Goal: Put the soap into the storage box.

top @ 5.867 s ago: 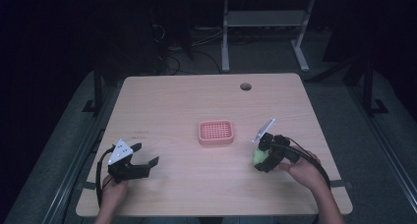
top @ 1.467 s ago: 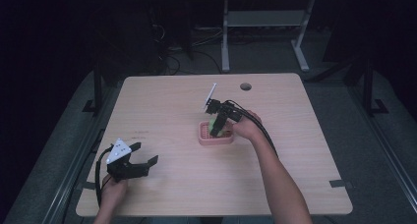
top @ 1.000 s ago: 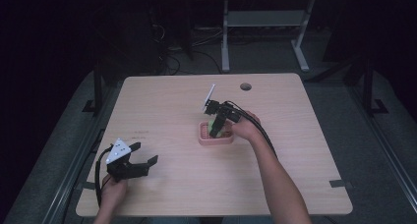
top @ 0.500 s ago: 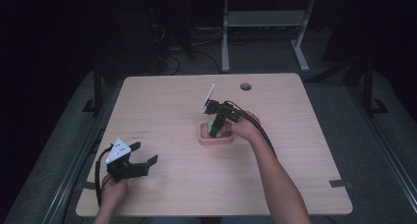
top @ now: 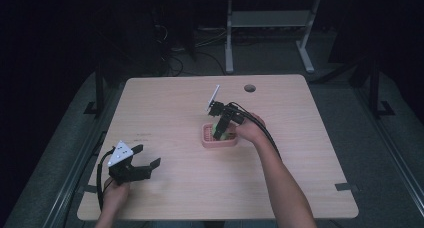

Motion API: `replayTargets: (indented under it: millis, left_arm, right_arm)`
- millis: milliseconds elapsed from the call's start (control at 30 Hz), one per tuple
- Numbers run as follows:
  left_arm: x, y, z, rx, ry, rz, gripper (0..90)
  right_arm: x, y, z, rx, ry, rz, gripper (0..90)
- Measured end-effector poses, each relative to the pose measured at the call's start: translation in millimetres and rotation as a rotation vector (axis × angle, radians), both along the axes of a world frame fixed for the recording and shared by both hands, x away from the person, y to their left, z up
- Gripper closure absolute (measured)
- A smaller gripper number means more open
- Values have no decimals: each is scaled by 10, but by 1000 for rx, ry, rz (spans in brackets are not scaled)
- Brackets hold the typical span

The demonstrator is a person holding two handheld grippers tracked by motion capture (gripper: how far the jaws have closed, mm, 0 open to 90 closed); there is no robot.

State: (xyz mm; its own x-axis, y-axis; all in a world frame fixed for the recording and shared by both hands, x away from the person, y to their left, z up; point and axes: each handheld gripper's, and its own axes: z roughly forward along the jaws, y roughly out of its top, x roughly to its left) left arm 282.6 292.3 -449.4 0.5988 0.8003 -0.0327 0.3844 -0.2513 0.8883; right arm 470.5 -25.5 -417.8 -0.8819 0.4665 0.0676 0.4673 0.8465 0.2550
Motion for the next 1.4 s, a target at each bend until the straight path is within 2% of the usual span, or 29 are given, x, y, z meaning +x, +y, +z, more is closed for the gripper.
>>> replayTargets:
  millis: [767, 1400]
  left_arm:
    - [-4, -6, 1, -2, 2, -1, 140]
    - [-8, -12, -1, 11, 7, -9, 141]
  right_arm:
    - [-38, -144, 131, 60, -4, -34, 250]
    - [-99, -400, 237, 108, -16, -68, 249]
